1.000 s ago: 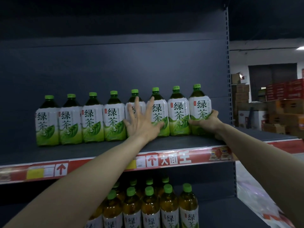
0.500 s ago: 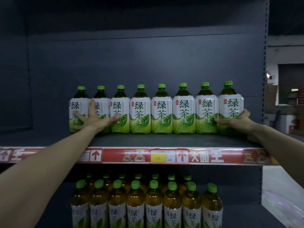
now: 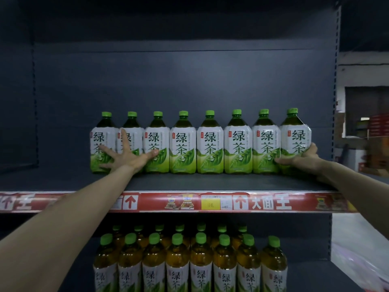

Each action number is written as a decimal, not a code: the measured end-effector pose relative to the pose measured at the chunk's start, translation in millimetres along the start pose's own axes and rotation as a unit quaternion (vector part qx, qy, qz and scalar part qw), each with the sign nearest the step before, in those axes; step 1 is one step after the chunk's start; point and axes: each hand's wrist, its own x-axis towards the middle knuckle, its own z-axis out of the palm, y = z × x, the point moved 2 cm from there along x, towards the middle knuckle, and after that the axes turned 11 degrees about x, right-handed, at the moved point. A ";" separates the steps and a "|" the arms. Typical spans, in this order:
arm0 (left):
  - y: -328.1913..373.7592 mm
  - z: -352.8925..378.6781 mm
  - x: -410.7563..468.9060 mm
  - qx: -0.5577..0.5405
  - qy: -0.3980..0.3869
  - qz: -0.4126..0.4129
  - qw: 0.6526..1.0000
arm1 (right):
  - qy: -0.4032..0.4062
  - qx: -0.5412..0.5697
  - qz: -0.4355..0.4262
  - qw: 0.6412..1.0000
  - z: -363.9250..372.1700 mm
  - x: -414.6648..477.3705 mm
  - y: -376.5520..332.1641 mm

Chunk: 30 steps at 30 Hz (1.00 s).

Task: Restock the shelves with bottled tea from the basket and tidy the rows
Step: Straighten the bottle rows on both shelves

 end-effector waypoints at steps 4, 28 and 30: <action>-0.7 -5.2 0.9 0.011 -0.013 0.001 1.000 | -0.002 -0.007 0.015 1.000 -1.7 14.9 4.6; -10.2 -2.9 -1.5 0.067 -0.089 0.034 0.993 | -0.011 -0.153 0.013 0.988 109.6 -87.7 -40.8; -10.6 -6.3 -3.6 0.061 -0.095 0.040 0.993 | -0.013 -0.162 0.010 0.987 107.5 -88.3 -41.3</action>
